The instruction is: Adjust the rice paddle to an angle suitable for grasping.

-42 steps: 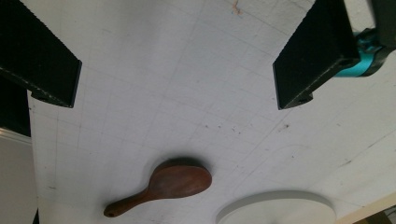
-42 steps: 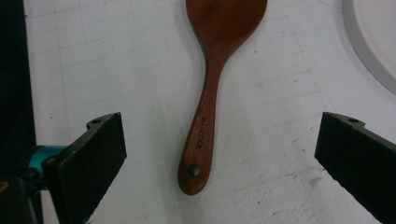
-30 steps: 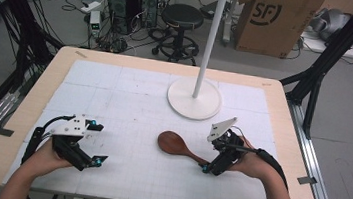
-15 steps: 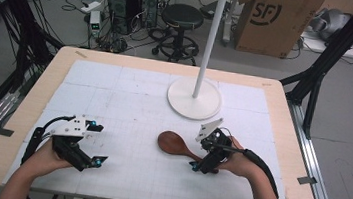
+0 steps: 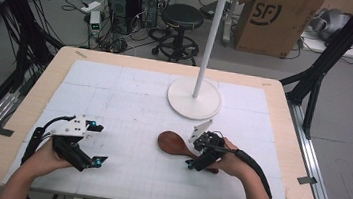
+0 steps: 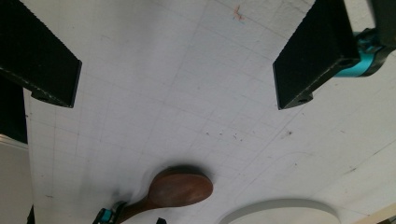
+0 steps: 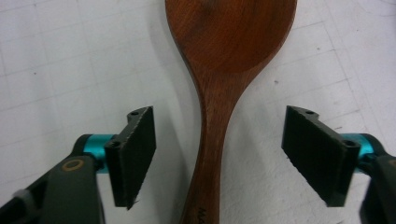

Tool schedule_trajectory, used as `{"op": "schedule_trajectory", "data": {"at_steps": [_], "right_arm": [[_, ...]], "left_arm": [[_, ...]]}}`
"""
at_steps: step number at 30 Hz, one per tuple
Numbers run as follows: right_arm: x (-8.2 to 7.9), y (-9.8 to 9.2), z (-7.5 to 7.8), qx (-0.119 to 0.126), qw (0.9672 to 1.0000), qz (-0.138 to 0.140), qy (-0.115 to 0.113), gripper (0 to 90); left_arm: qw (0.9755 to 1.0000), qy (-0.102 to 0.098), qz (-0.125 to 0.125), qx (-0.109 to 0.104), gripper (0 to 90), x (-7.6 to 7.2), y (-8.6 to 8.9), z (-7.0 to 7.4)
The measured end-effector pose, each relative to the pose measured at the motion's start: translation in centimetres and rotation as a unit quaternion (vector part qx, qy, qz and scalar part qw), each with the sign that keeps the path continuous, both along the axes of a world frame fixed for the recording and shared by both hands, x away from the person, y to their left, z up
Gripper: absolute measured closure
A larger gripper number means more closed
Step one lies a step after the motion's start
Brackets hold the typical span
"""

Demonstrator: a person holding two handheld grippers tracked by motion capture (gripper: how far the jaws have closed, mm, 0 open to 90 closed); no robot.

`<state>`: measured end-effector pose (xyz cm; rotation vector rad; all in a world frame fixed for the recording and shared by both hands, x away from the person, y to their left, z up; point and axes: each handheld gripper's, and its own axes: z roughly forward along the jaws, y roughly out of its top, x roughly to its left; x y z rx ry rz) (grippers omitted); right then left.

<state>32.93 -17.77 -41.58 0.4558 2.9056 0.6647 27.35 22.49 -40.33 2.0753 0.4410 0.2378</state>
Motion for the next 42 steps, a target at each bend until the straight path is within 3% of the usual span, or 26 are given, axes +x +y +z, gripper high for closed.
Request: {"op": "schedule_trajectory", "data": {"at_steps": [6, 11, 18, 24, 27, 37, 39, 42], "right_arm": [[0.0, 0.6, -0.2, -0.016, 0.9998, -0.009, 0.0, 43.0], [0.1, 0.8, -0.2, -0.014, 0.9998, -0.015, 0.003, 50.6], [0.3, 0.8, -0.1, -0.012, 0.9993, -0.018, 0.032, 63.6], [0.4, 1.0, 0.0, -0.017, 0.9989, -0.022, 0.039, 68.8], [0.3, 1.2, 0.0, -0.021, 0.9987, -0.02, 0.041, 75.7], [0.2, 1.4, 0.1, -0.03, 0.999, -0.004, 0.034, 77.2], [0.5, 1.2, 0.2, -0.026, 0.9981, 0.001, 0.056, 77.4], [0.4, 1.1, 0.2, -0.025, 0.9977, 0.013, 0.062, 77.4]], "left_arm": [[1.0, 0.0, -0.001, 0.002, 1.7, 0.0, 0.0, 0.0], [1.0, -0.001, -0.002, 0.001, 1.6, 0.0, 0.0, 0.0], [1.0, 0.001, -0.001, 0.002, 1.7, 0.0, 0.0, -0.1], [1.0, 0.001, -0.001, 0.005, 1.7, 0.0, -0.1, -0.1], [1.0, 0.0, -0.002, 0.006, 1.7, 0.0, -0.1, -0.2], [1.0, 0.003, -0.004, 0.007, 1.7, 0.0, 0.0, -0.2], [1.0, 0.004, -0.004, 0.007, 1.7, 0.0, 0.0, -0.3], [1.0, 0.006, -0.003, 0.005, 1.7, 0.0, 0.0, -0.4]]}}
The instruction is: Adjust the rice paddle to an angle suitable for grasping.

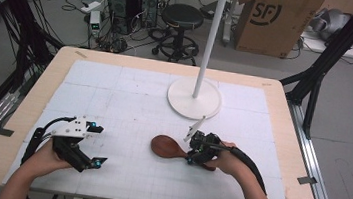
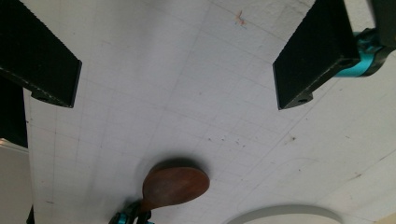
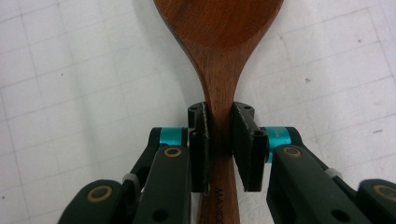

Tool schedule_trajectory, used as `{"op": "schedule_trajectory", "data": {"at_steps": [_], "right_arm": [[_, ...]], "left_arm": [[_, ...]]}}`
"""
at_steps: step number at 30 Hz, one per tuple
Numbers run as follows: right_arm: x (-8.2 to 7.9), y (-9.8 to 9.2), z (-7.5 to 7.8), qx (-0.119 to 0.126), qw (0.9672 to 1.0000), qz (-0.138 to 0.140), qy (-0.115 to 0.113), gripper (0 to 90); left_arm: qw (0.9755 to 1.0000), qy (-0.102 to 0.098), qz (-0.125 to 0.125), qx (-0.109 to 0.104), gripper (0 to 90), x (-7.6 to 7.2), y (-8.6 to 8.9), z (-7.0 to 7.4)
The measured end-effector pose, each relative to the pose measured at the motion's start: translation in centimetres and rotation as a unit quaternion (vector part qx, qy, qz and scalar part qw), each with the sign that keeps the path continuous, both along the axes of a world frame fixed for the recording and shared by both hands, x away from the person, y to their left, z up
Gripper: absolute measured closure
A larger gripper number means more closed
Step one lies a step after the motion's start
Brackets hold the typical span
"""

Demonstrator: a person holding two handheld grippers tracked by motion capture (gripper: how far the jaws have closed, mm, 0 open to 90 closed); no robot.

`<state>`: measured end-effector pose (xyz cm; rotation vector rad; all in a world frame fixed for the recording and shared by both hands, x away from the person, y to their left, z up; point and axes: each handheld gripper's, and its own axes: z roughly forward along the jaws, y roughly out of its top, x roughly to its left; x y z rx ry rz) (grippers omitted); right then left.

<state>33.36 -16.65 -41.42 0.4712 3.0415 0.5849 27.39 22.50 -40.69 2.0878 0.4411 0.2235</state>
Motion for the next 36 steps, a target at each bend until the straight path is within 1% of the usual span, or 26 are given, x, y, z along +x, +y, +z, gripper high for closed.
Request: {"op": "schedule_trajectory", "data": {"at_steps": [1, 2, 4, 5, 6, 7, 9, 11, 12, 16, 18, 20, 21, 23, 24, 25, 26, 27, 29, 30, 32, 35, 36], "right_arm": [[0.0, 0.0, 0.0, 0.002, 1.0, 0.005, 0.007, 77.3], [-0.1, 0.0, 0.0, 0.003, 0.9999, 0.01, 0.006, 77.3], [-0.1, 0.1, 0.0, 0.007, 0.9996, 0.026, 0.013, 77.3], [-0.1, 0.1, 0.0, 0.007, 0.9996, 0.026, 0.013, 77.3], [-0.3, 0.4, 0.0, 0.0, 0.9989, 0.045, 0.014, 77.4], [-0.3, 0.7, 0.1, -0.008, 0.9986, 0.052, 0.008, 77.4], [-0.4, 1.1, 0.2, -0.012, 0.9975, 0.07, 0.007, 77.4], [-0.4, 1.3, 0.2, -0.012, 0.9971, 0.075, 0.005, 77.4], [-0.5, 1.7, 0.2, -0.024, 0.9964, 0.082, 0.002, 77.3], [-0.4, 1.9, 0.3, -0.031, 0.9959, 0.085, 0.006, 77.0], [-0.5, 1.9, 0.4, -0.03, 0.9955, 0.09, 0.003, 75.4], [-0.5, 1.7, 0.7, -0.016, 0.9959, 0.089, 0.0, 67.0], [-0.6, 1.6, 0.9, -0.011, 0.9962, 0.087, 0.0, 66.2], [-0.6, 1.5, 1.2, -0.009, 0.9962, 0.087, -0.004, 66.0], [-0.8, 1.2, 1.7, -0.007, 0.9964, 0.084, -0.003, 64.6], [-0.9, 1.0, 1.9, -0.006, 0.996, 0.088, -0.008, 64.6], [-1.1, 0.9, 2.0, -0.007, 0.9961, 0.088, -0.006, 65.2], [-1.4, 0.7, 2.2, -0.012, 0.9962, 0.086, -0.004, 66.3], [-1.6, 0.5, 2.4, -0.014, 0.9959, 0.09, -0.005, 68.0], [-2.2, 0.1, 2.5, -0.025, 0.9956, 0.09, -0.001, 71.2], [-2.6, -0.2, 2.5, -0.033, 0.9952, 0.092, -0.002, 71.2], [-2.9, -0.8, 2.4, -0.044, 0.9954, 0.085, -0.003, 71.5], [-2.9, -0.8, 2.4, -0.044, 0.9954, 0.085, -0.003, 71.5]], "left_arm": [[1.0, 0.0, 0.0, 0.0, 1.7, 0.0, 0.0, 0.0], [1.0, 0.0, -0.001, 0.003, 1.7, 0.0, 0.0, 0.0], [1.0, 0.001, -0.002, 0.003, 1.7, 0.0, -0.1, -0.1], [1.0, 0.001, -0.002, 0.003, 1.7, 0.0, -0.1, -0.1], [1.0, 0.001, -0.004, 0.005, 1.7, 0.0, -0.2, -0.1], [1.0, 0.001, -0.005, 0.004, 1.7, 0.0, -0.2, -0.1], [1.0, 0.002, -0.004, 0.004, 1.7, 0.0, -0.2, -0.1], [1.0, 0.002, -0.004, 0.004, 1.7, 0.0, -0.2, -0.1], [1.0, 0.002, -0.004, 0.002, 1.7, 0.0, -0.2, -0.1], [1.0, 0.002, -0.005, 0.004, 1.7, 0.0, -0.1, -0.1], [1.0, 0.003, -0.004, 0.004, 1.7, -0.1, -0.1, -0.2], [1.0, 0.003, -0.003, 0.005, 1.7, -0.1, 0.0, -0.2], [1.0, 0.003, -0.003, 0.004, 1.7, -0.1, 0.0, -0.2], [1.0, 0.003, -0.003, 0.005, 1.7, -0.1, 0.0, -0.2], [1.0, 0.004, -0.002, 0.005, 1.7, -0.2, 0.0, -0.2], [1.0, 0.004, -0.002, 0.005, 1.7, -0.2, 0.0, -0.2], [1.0, 0.004, -0.002, 0.005, 1.7, -0.2, 0.0, -0.2], [1.0, 0.003, -0.002, 0.005, 1.7, -0.2, 0.0, -0.2], [1.0, 0.003, -0.004, 0.004, 1.7, -0.1, 0.1, -0.1], [1.0, 0.002, -0.004, 0.003, 1.7, -0.2, 0.1, -0.1], [1.0, 0.002, -0.004, 0.004, 1.7, -0.1, 0.1, -0.1], [1.0, 0.003, -0.002, 0.005, 1.7, -0.2, 0.0, -0.2], [1.0, 0.003, -0.003, 0.005, 1.7, -0.2, 0.0, -0.2]]}}
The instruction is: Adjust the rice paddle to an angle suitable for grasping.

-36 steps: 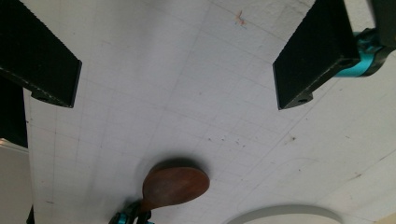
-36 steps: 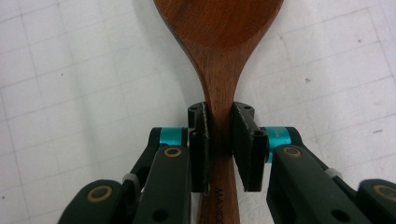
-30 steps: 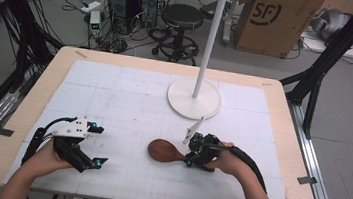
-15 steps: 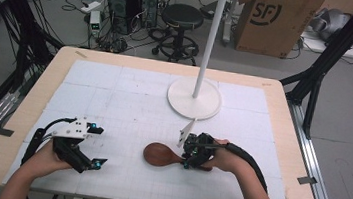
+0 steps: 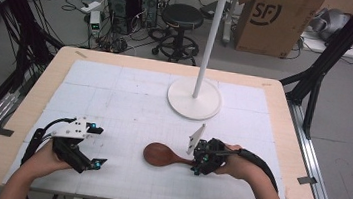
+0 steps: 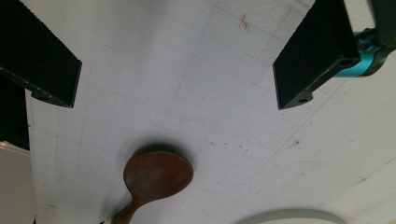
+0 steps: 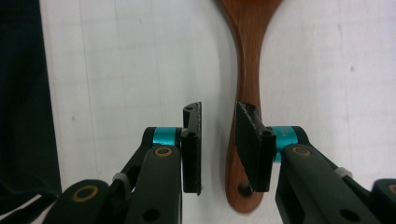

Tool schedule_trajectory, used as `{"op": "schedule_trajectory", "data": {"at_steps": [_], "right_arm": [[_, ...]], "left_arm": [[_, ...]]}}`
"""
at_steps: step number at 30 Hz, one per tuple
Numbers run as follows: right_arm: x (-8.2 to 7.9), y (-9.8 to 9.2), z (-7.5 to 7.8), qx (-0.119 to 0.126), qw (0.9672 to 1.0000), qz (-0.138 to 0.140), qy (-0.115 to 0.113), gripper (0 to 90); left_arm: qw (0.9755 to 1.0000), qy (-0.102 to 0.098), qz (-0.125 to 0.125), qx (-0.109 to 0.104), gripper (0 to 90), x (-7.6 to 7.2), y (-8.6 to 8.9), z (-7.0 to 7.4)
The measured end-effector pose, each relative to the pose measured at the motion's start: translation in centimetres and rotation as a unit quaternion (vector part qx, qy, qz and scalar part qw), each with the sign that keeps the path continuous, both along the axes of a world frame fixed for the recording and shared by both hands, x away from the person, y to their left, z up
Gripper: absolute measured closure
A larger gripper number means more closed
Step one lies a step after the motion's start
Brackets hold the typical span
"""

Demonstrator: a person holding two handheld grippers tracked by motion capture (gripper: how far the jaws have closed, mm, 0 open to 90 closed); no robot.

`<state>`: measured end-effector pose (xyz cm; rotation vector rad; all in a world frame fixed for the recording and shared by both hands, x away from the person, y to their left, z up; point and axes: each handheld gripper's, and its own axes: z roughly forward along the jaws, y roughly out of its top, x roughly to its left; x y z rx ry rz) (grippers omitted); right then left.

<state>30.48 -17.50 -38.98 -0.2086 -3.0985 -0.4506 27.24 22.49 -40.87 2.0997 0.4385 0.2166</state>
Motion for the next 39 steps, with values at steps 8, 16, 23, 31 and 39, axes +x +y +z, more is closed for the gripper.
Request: {"op": "schedule_trajectory", "data": {"at_steps": [8, 16, 23, 31, 39], "right_arm": [[-0.1, -0.5, -0.9, -0.034, 0.9991, 0.013, 0.024, 81.4], [0.9, -0.4, -1.7, -0.064, 0.998, -0.001, 0.005, 87.4], [1.8, -0.6, -1.7, -0.059, 0.998, -0.018, -0.012, 87.9], [2.4, -0.5, -0.5, -0.057, 0.9982, -0.01, -0.014, 81.5], [2.5, 2.5, 1.1, -0.078, 0.9954, 0.038, -0.041, 71.1]], "left_arm": [[1.0, 0.0, 0.0, 0.0, 1.7, 0.0, 0.0, 0.0], [1.0, 0.0, 0.0, -0.001, 1.7, 0.0, 0.1, 0.0], [1.0, 0.002, 0.0, 0.001, 1.7, 0.1, 0.1, -0.1], [1.0, 0.003, 0.0, 0.0, 1.7, 0.2, 0.1, -0.1], [1.0, 0.003, -0.001, -0.002, 1.7, 0.2, 0.1, -0.1]]}}
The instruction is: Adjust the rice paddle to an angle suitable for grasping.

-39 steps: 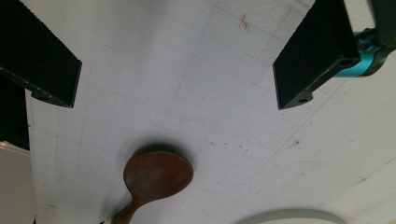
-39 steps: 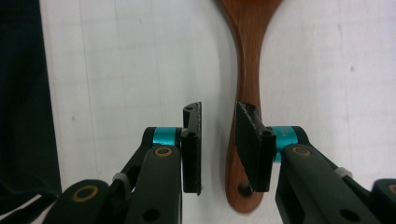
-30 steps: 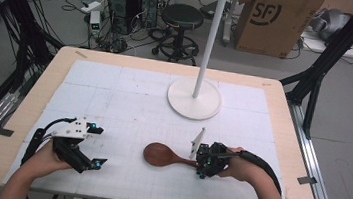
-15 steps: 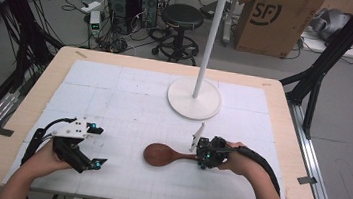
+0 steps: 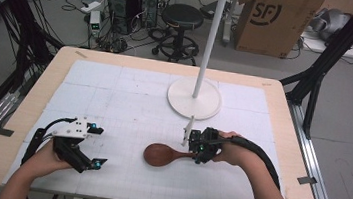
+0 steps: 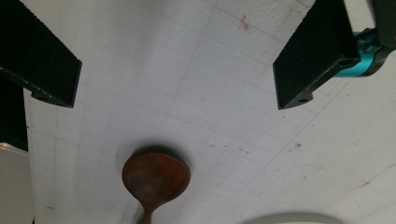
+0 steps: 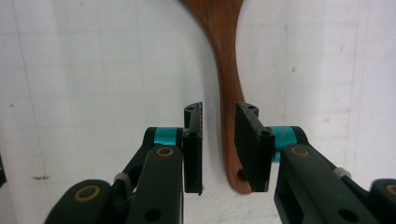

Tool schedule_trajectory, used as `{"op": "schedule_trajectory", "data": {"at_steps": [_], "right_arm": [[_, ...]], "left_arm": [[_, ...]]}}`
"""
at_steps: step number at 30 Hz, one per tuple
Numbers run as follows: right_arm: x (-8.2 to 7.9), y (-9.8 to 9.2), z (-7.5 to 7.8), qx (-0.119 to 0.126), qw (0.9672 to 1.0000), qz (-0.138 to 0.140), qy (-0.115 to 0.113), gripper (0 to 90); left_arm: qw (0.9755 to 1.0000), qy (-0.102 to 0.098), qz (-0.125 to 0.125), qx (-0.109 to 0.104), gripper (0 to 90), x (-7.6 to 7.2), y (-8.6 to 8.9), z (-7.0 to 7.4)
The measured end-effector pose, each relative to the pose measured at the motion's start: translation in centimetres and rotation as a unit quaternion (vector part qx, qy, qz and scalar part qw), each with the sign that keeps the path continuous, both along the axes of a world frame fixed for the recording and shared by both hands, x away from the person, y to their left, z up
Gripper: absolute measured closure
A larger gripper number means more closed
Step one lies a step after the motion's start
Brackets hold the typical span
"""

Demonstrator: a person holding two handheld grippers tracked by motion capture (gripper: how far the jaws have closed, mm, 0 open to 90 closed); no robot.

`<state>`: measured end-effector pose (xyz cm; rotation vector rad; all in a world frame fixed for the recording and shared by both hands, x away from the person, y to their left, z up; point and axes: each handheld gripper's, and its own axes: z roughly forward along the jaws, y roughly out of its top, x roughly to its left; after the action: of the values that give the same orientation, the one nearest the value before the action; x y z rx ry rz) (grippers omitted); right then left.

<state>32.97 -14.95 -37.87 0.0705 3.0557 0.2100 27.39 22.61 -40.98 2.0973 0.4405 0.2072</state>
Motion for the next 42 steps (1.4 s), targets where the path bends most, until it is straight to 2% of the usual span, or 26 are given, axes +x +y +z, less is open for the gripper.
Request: {"op": "schedule_trajectory", "data": {"at_steps": [8, 15, 22, 25, 28, 32, 37, 40, 42], "right_arm": [[0.6, 1.2, -1.0, 0.005, 0.9994, 0.035, 0.003, 61.3], [0.8, 1.8, -1.4, 0.009, 0.9988, 0.048, 0.004, 60.6], [1.1, 2.3, -2.1, 0.015, 0.9986, 0.05, 0.002, 58.9], [1.1, 2.4, -2.4, 0.029, 0.9982, 0.05, 0.014, 59.1], [1.2, 2.3, -2.8, 0.034, 0.9982, 0.046, 0.02, 59.8], [1.6, 2.2, -2.9, 0.048, 0.9977, 0.044, 0.018, 65.5], [1.6, 2.4, -3.1, 0.043, 0.9975, 0.05, 0.027, 71.1], [1.5, 2.3, -3.1, 0.046, 0.997, 0.056, 0.026, 76.6], [1.2, 2.3, -3.1, 0.045, 0.9971, 0.058, 0.017, 77.1]], "left_arm": [[1.0, -0.001, 0.001, 0.0, 1.7, -0.1, 0.2, 0.0], [1.0, -0.001, 0.001, 0.001, 1.7, -0.1, 0.2, 0.0], [1.0, 0.0, 0.0, 0.001, 1.7, -0.1, 0.1, -0.1], [1.0, 0.001, -0.001, 0.003, 1.7, -0.1, 0.2, -0.1], [1.0, 0.001, -0.002, 0.004, 1.7, -0.1, 0.2, -0.1], [1.0, 0.002, 0.0, 0.002, 1.7, -0.1, 0.2, -0.2], [1.0, 0.003, 0.0, 0.003, 1.7, -0.1, 0.2, -0.3], [1.0, 0.003, -0.002, 0.008, 1.7, -0.2, 0.1, -0.3], [1.0, 0.004, -0.002, 0.009, 1.7, -0.2, 0.1, -0.4]]}}
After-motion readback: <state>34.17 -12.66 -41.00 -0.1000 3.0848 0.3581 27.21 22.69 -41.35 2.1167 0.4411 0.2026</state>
